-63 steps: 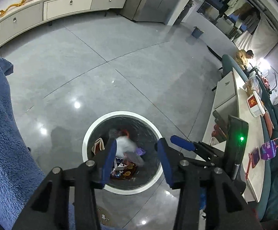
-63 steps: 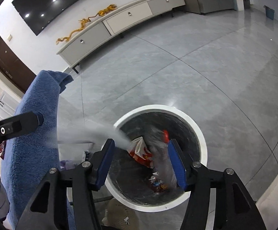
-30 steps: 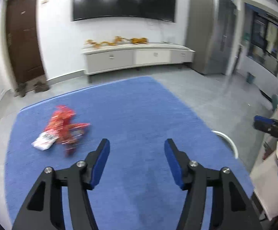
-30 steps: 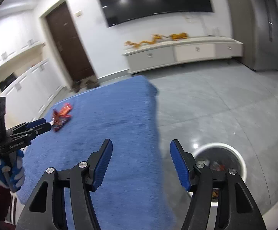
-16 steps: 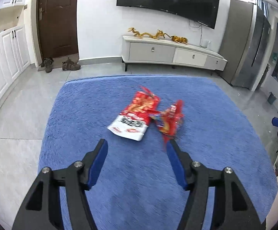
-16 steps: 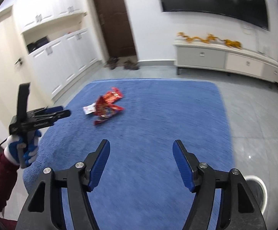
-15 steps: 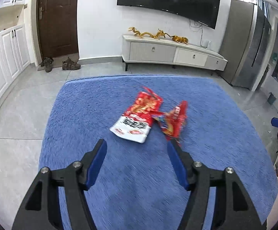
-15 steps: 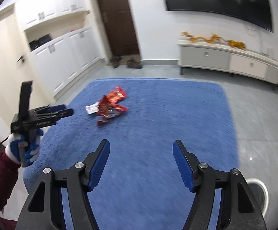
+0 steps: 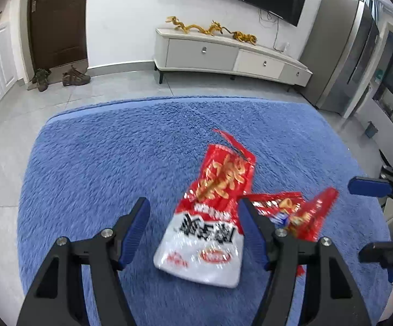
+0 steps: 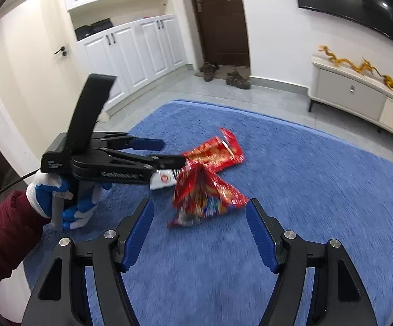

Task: Collect trash
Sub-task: 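Grasp the red-and-white snack bag with the left gripper while the right grasps the red chip bag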

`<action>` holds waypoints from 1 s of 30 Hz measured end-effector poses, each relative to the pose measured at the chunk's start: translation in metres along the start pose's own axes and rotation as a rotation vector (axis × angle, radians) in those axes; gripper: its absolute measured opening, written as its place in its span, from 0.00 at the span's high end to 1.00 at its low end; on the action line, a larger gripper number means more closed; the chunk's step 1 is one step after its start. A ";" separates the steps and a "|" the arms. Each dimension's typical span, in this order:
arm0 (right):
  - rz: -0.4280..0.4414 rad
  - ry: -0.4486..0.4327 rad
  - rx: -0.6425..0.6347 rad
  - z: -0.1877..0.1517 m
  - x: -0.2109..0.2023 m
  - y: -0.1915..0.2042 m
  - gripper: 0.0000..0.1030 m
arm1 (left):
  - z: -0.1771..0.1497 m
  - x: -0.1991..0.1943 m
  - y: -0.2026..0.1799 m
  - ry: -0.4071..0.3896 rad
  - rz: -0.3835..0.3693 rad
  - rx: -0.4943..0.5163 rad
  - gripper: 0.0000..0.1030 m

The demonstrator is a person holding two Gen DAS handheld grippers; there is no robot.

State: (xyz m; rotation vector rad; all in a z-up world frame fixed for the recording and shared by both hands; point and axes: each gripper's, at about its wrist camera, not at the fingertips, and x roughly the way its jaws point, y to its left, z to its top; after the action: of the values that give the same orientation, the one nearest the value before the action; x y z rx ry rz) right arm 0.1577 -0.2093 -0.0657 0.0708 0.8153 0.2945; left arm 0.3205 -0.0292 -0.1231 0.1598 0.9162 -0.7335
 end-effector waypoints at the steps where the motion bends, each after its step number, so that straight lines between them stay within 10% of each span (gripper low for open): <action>1: 0.013 -0.002 -0.006 0.003 0.005 -0.001 0.33 | 0.001 0.003 0.000 0.008 -0.009 0.007 0.37; 10: 0.114 0.001 -0.010 0.014 0.044 -0.017 0.33 | 0.002 0.016 -0.004 0.041 -0.026 0.118 0.43; 20: 0.205 0.030 0.029 0.008 0.058 -0.036 0.95 | -0.007 0.015 -0.033 0.032 0.033 0.221 0.68; 26: 0.190 0.015 0.079 -0.009 0.040 -0.040 0.98 | -0.017 0.006 -0.035 0.029 0.031 0.142 0.97; 30: 0.176 -0.013 0.117 -0.027 0.014 -0.044 0.98 | -0.033 -0.008 -0.052 0.015 0.032 0.112 0.98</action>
State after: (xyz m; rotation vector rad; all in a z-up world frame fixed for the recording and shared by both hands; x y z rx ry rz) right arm 0.1575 -0.2493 -0.1013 0.2548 0.8150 0.4111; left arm 0.2618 -0.0504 -0.1280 0.2787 0.8848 -0.7547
